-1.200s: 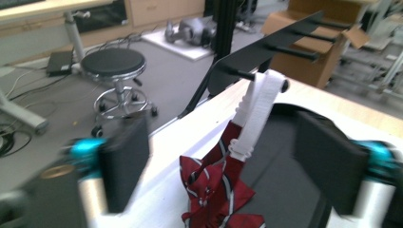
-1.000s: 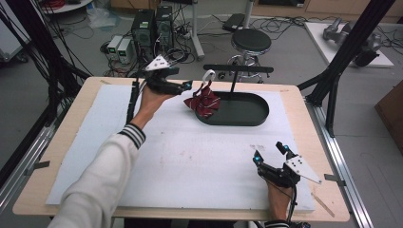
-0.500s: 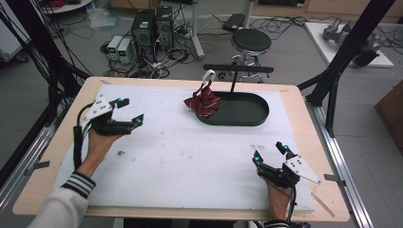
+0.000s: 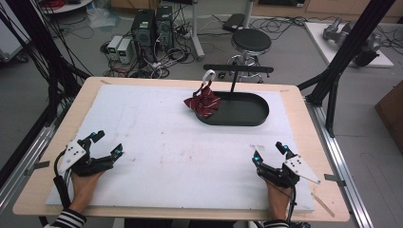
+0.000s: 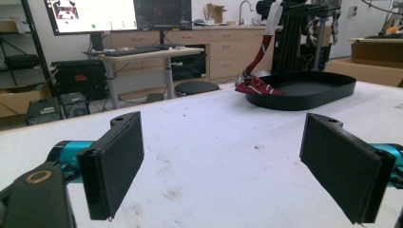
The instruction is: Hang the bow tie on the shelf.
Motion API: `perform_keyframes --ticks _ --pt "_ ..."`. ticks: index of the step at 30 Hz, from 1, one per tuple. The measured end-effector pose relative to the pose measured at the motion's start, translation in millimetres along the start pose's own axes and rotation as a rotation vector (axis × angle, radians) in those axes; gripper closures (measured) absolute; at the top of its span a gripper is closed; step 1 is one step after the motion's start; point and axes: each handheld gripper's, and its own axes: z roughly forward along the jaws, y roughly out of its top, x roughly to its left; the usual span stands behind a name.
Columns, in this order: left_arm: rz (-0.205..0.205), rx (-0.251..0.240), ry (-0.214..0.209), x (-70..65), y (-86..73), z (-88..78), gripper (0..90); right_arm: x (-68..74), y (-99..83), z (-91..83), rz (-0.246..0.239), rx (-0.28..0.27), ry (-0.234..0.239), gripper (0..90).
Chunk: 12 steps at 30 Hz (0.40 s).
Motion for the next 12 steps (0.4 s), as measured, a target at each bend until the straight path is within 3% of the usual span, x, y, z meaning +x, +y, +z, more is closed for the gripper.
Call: perform_keyframes --ticks 5,12 --pt "-0.026 -0.033 0.016 2.7 -1.8 -2.9 15.2 0.3 -0.1 -0.2 -0.003 0.0 -0.002 10.5" --pt "-0.016 -0.034 0.023 1.6 -2.0 -3.0 15.2 0.9 -0.2 -0.4 -0.002 0.004 -0.003 10.5"
